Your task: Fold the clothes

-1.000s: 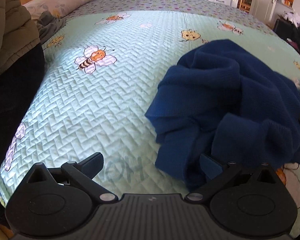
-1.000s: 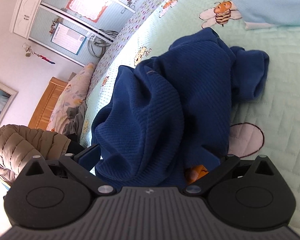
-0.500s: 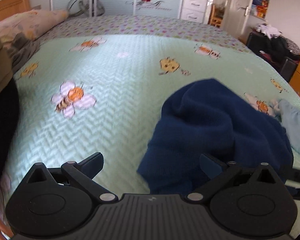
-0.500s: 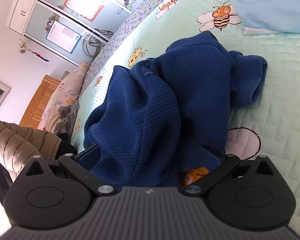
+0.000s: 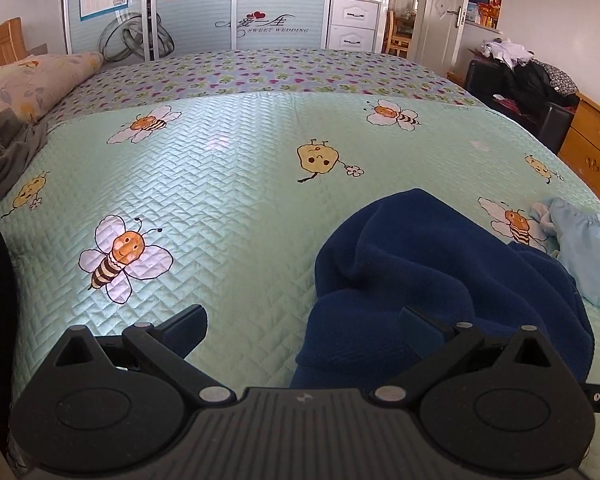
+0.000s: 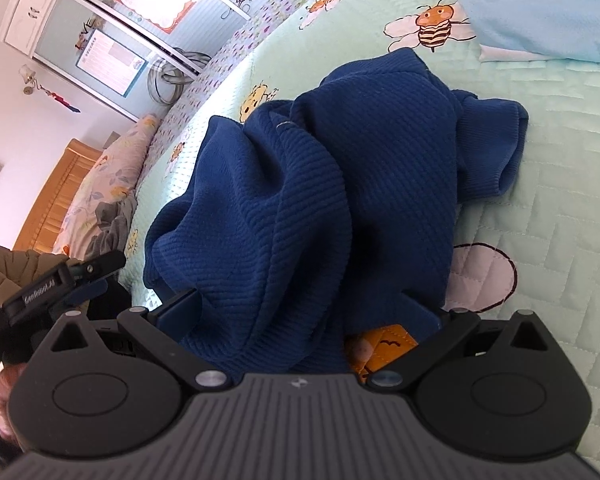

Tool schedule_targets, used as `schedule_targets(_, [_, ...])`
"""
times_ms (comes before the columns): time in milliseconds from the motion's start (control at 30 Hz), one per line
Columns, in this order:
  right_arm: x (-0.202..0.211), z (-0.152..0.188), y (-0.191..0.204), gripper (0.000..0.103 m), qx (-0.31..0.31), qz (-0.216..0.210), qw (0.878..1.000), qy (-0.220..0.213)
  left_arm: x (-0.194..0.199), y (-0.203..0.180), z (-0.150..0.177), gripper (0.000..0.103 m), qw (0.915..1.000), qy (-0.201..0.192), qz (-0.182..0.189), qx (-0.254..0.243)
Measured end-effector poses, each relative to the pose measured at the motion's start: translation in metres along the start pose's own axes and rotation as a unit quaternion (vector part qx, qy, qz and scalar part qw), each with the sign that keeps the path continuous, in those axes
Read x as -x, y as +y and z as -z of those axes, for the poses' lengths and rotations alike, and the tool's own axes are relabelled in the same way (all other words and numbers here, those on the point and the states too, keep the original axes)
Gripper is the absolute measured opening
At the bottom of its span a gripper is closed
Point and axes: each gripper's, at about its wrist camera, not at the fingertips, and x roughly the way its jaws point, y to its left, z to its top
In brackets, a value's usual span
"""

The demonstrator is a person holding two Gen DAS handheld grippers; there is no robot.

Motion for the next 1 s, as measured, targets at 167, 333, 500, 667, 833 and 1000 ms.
schedule_targets(167, [-0.002, 0.000, 0.000, 0.103, 0.003, 0.003, 1.000, 0.004, -0.006, 0.007, -0.003, 0.102, 1.0000, 0.002, -0.003, 0.005])
schedule_targets(333, [-0.003, 0.001, -0.001, 0.103, 0.002, 0.005, 1.000, 0.005, -0.008, 0.007, -0.006, 0.102, 1.0000, 0.001, -0.003, 0.004])
schedule_targets(500, [-0.003, 0.002, -0.001, 0.103, 0.002, 0.007, 1.000, 0.008, -0.009, 0.007, -0.009, 0.102, 1.0000, -0.002, -0.004, 0.003])
schedule_targets(667, [-0.003, 0.002, 0.000, 0.103, 0.004, 0.009, 1.000, 0.008, -0.009, 0.009, -0.012, 0.102, 1.0000, -0.004, -0.003, 0.001])
schedule_targets(833, [-0.002, 0.003, 0.001, 0.103, 0.006, 0.011, 1.000, 0.008, -0.011, 0.019, -0.019, 0.102, 0.9997, -0.010, 0.020, -0.003])
schedule_targets(1000, [0.000, 0.003, 0.003, 0.103, 0.007, 0.012, 1.000, 0.007, 0.010, 0.045, -0.041, 0.102, 0.9939, -0.033, 0.104, -0.018])
